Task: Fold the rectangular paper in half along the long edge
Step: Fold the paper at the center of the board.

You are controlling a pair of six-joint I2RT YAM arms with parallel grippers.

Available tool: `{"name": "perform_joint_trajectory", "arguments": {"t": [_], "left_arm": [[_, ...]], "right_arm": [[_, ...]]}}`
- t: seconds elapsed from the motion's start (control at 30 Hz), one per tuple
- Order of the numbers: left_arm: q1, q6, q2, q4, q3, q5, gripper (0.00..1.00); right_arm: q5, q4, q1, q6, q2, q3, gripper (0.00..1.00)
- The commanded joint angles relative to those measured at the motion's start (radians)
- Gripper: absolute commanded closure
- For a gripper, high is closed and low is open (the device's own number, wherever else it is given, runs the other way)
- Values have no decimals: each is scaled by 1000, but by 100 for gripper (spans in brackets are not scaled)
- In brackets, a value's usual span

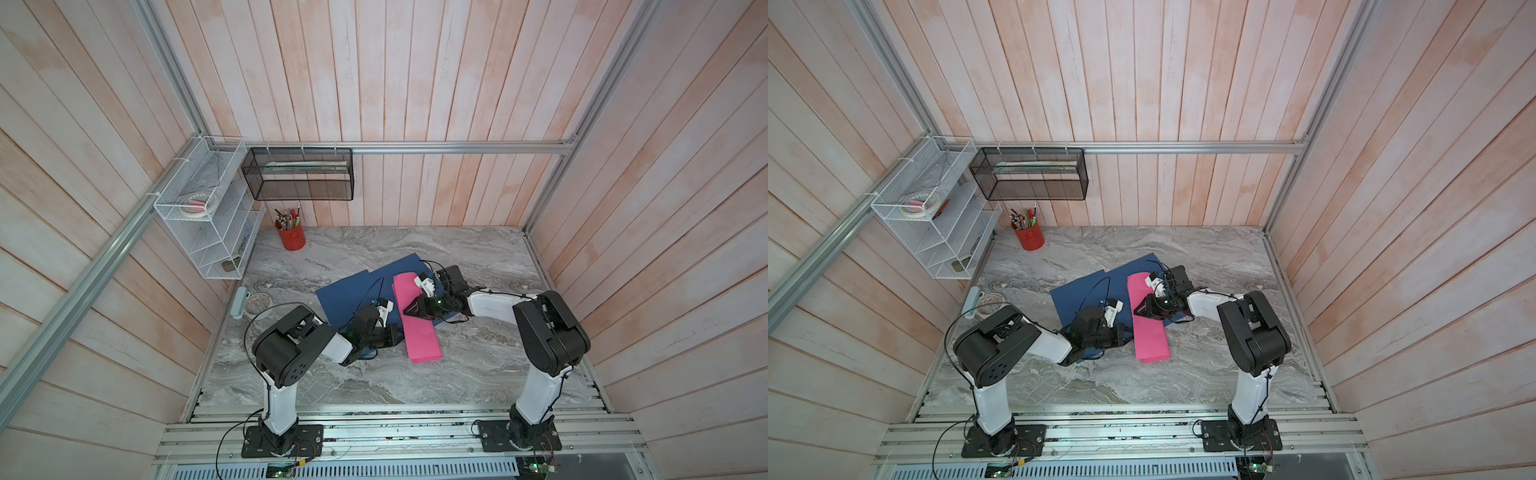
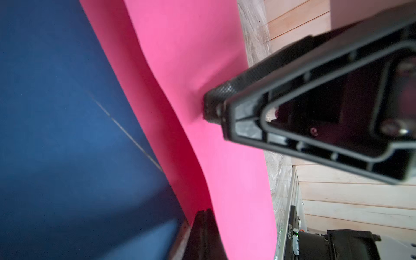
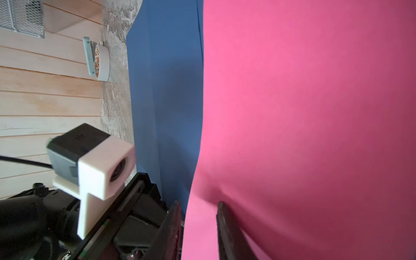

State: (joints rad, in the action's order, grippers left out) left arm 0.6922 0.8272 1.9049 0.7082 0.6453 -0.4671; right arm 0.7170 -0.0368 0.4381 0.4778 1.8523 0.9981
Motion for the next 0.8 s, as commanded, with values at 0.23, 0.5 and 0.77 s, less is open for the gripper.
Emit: {"name": "perform_joint_trajectory", "arguments": {"t": [0.23, 0.5, 0.77], "left_arm": [[-31, -49, -76, -139, -15, -8, 100], [-64, -84, -135, -203, 9, -26, 100], [-63, -81, -107, -202, 45, -49, 100]], "right_arm": [[50, -3, -16, -42, 35, -5, 73], [55, -47, -15, -82, 50, 0, 74], [56, -55, -17, -90, 35, 4, 74]]}}
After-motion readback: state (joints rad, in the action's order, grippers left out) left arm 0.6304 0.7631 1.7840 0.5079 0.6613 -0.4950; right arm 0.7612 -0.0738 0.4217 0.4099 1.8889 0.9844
